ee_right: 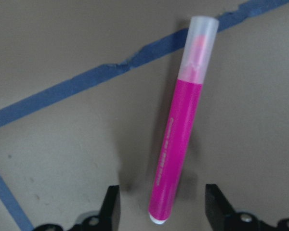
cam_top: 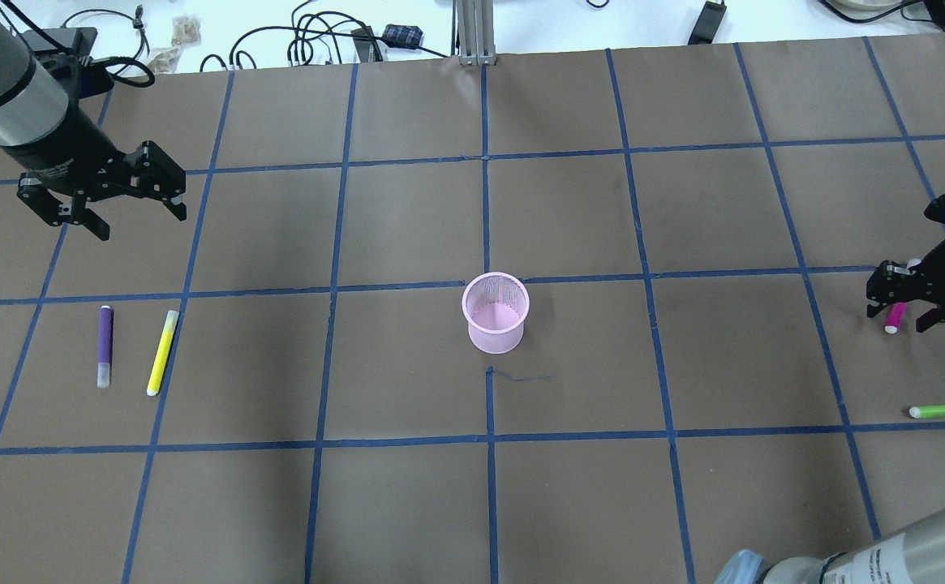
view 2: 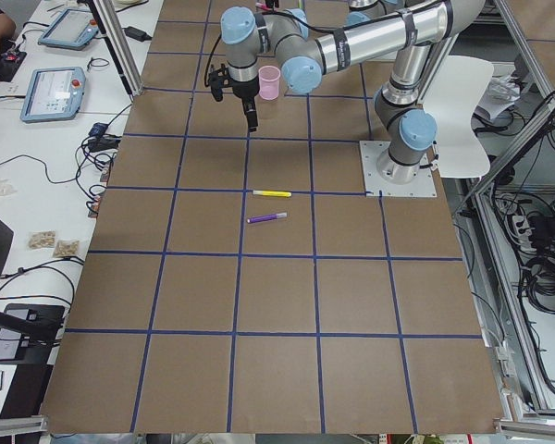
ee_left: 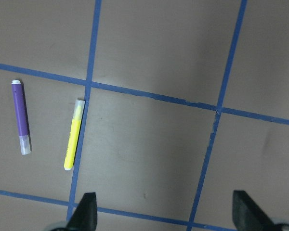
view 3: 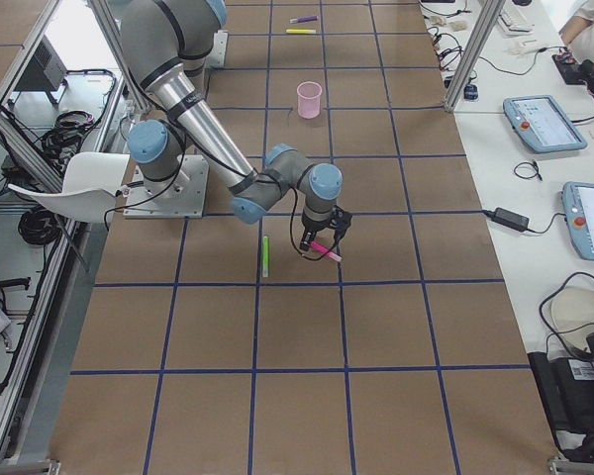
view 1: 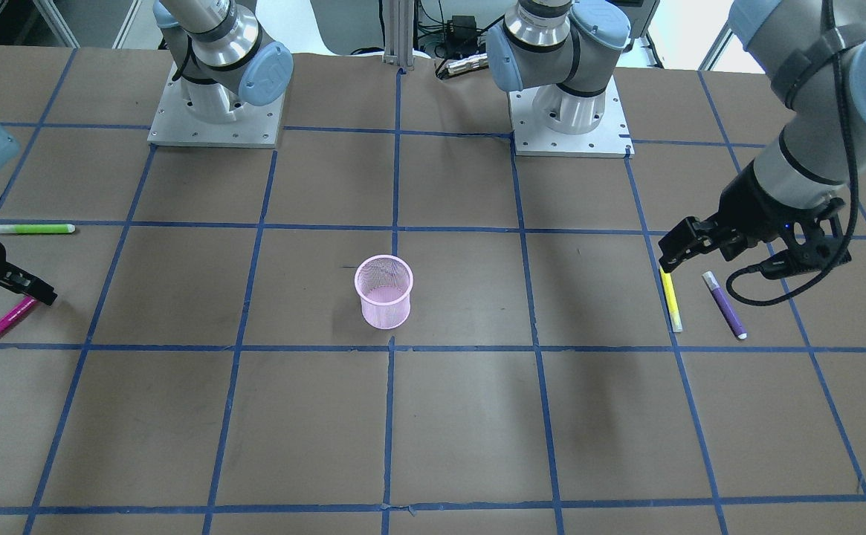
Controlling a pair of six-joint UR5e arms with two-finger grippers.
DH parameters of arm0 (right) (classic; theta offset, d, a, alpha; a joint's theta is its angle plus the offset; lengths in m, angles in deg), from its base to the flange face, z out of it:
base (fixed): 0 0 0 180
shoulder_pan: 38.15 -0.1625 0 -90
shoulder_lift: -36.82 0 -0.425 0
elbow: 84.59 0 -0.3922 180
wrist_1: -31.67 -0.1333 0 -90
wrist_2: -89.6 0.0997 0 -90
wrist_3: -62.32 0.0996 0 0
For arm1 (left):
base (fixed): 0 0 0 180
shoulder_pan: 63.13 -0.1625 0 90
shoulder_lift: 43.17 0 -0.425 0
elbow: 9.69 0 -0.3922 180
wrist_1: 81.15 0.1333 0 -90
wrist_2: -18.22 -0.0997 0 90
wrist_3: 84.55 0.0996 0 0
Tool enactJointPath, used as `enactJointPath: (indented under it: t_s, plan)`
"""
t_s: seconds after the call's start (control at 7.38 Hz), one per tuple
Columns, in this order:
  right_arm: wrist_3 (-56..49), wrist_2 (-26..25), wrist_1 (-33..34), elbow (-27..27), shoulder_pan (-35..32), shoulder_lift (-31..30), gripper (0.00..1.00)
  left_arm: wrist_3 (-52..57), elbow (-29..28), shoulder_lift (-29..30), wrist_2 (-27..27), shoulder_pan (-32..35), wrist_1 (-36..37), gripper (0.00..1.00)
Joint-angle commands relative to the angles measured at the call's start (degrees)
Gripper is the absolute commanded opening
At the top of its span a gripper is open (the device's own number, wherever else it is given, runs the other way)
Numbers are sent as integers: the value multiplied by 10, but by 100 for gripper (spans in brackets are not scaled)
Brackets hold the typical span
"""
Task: Insert purple and pink pens into pink cup
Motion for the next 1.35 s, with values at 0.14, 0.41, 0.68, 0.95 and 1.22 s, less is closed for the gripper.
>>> enactJointPath:
  t_s: [0.14,0.41,0.68,0.95,1.22]
  plan:
    - [0,-18,-9,-6,0,5,0,104,20,60,0,-72,80,100]
    - [-1,-15,-19,-12,0,0,0,111,32,94,1,-141,115,100]
    - [2,-10,-67,-35,-7,-37,0,113,34,129,-1,-161,157,100]
    - [33,56,-141,-44,-55,-81,0,108,70,155,-17,-166,234,100]
    - [165,148,-207,-44,-147,-120,0,109,81,176,-18,-187,254,100]
